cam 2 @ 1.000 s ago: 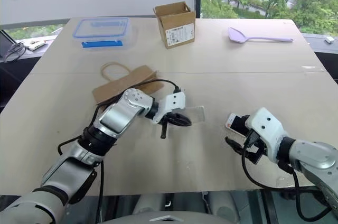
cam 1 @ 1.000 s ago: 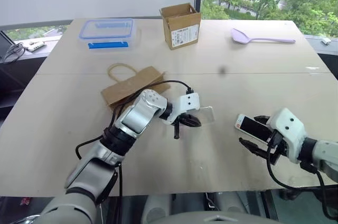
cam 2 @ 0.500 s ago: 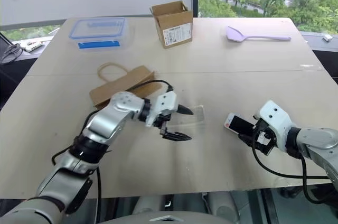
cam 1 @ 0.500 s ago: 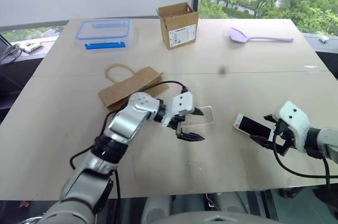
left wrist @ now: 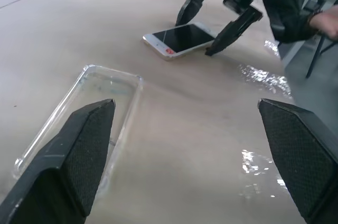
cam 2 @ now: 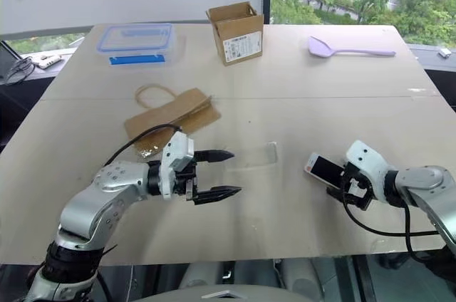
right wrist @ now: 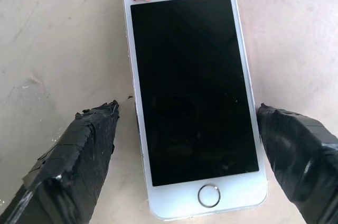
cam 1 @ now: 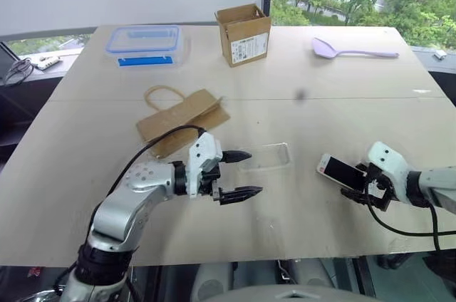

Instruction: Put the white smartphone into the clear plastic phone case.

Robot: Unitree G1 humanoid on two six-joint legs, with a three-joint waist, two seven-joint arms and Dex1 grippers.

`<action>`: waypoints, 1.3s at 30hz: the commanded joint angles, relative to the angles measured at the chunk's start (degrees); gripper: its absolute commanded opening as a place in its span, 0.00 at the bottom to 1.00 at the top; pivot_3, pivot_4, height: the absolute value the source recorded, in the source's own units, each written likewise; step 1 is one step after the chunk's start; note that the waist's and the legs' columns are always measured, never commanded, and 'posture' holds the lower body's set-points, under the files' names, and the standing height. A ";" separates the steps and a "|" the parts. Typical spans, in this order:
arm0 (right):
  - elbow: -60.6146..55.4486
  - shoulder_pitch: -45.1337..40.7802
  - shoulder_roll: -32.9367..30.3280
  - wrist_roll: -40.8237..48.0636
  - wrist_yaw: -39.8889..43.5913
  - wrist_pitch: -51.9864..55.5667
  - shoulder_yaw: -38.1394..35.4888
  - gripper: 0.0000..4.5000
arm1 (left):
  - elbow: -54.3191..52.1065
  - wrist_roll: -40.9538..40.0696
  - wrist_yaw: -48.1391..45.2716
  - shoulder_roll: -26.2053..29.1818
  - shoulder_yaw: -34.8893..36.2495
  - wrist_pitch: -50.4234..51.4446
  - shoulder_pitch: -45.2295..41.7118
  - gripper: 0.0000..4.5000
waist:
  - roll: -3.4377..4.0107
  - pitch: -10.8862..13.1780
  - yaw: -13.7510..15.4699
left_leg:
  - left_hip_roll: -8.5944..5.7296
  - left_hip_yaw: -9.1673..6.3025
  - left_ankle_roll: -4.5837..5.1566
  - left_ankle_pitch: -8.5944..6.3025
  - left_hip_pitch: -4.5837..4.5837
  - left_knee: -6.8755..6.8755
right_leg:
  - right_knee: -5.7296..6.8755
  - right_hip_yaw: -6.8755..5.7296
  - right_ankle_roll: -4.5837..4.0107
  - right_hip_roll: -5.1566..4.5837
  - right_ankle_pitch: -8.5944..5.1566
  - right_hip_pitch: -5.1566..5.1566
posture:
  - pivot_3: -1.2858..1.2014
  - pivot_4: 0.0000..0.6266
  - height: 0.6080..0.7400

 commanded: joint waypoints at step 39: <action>9.62 -39.03 19.49 -18.73 15.34 -11.00 27.14 0.62 | 11.94 1.39 -1.69 1.94 2.63 -23.24 13.64 1.00 | 0.30 0.28 -0.38 | 0.13 0.24 0.00 -0.02 -0.08 -0.14 | 0.03 0.09 -0.25 -0.01 0.14 -0.31 | 0.52 0.24 1.00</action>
